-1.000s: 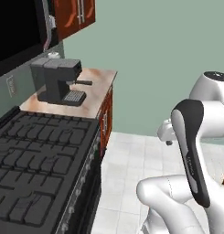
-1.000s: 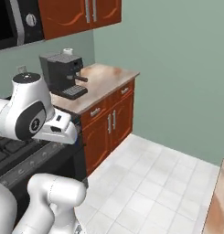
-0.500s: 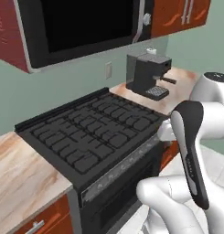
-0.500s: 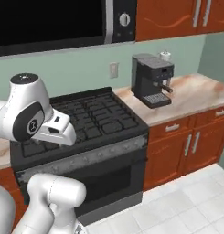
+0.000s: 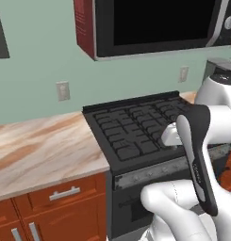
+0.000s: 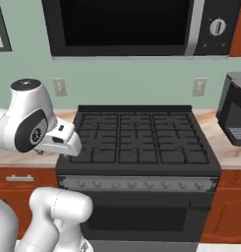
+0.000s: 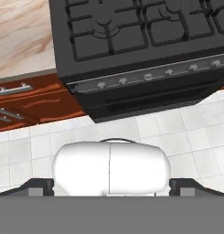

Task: Navigate to the stove.

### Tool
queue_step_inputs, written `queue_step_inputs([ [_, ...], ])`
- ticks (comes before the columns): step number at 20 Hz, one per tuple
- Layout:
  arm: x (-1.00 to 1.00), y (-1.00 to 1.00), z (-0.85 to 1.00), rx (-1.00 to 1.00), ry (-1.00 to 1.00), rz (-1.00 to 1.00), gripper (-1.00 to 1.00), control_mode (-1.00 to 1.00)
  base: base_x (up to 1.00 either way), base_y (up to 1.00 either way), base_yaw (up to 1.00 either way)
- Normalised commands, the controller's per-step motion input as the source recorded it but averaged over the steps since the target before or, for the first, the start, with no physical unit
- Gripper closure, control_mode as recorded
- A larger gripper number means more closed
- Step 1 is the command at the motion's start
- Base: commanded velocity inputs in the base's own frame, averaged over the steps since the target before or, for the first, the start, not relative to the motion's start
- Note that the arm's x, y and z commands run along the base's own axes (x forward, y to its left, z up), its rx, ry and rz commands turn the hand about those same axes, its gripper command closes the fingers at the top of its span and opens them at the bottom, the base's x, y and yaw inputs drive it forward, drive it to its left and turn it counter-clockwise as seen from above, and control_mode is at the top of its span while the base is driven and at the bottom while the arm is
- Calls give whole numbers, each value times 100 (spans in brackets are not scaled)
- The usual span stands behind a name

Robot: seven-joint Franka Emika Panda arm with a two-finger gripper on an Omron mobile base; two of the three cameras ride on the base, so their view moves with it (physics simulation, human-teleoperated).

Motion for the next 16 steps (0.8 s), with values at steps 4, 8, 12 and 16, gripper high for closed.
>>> queue_step_inputs([
  [4, 0, 0, 0, 0, 0, 0, -100, 100, 32, -50, 29],
  [8, 0, 0, 0, 0, 0, 0, -100, 100, 38, -47, 25],
  [12, 0, 0, 0, 0, 0, 0, -100, 100, 45, -53, 31],
  [16, 0, 0, 0, 0, 0, 0, -100, 100, 53, -35, 24],
])
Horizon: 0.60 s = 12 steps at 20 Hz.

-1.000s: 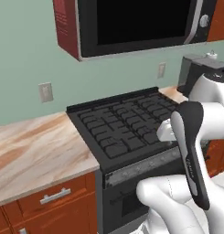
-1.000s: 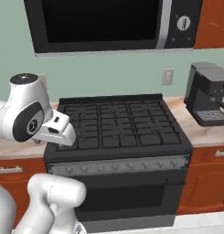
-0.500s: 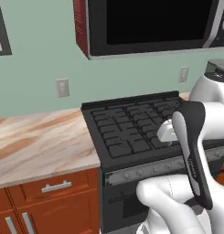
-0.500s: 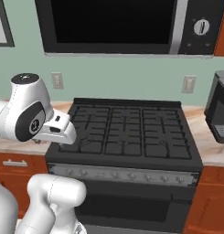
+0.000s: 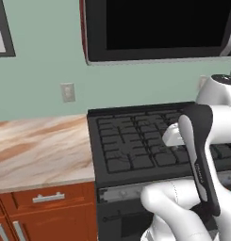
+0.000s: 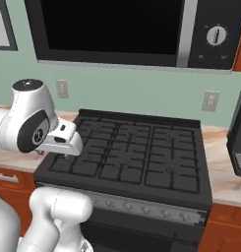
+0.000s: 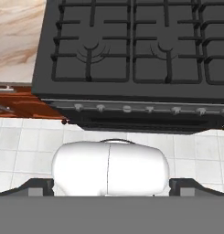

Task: Navigate to the stove.

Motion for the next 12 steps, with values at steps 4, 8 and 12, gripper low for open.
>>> queue_step_inputs([
  [4, 0, 0, 0, 0, 0, 0, -100, 100, 51, -29, 8],
  [8, 0, 0, 0, 0, 0, 0, -100, 100, 50, -26, 0],
  [12, 0, 0, 0, 0, 0, 0, -100, 100, 43, -34, -6],
])
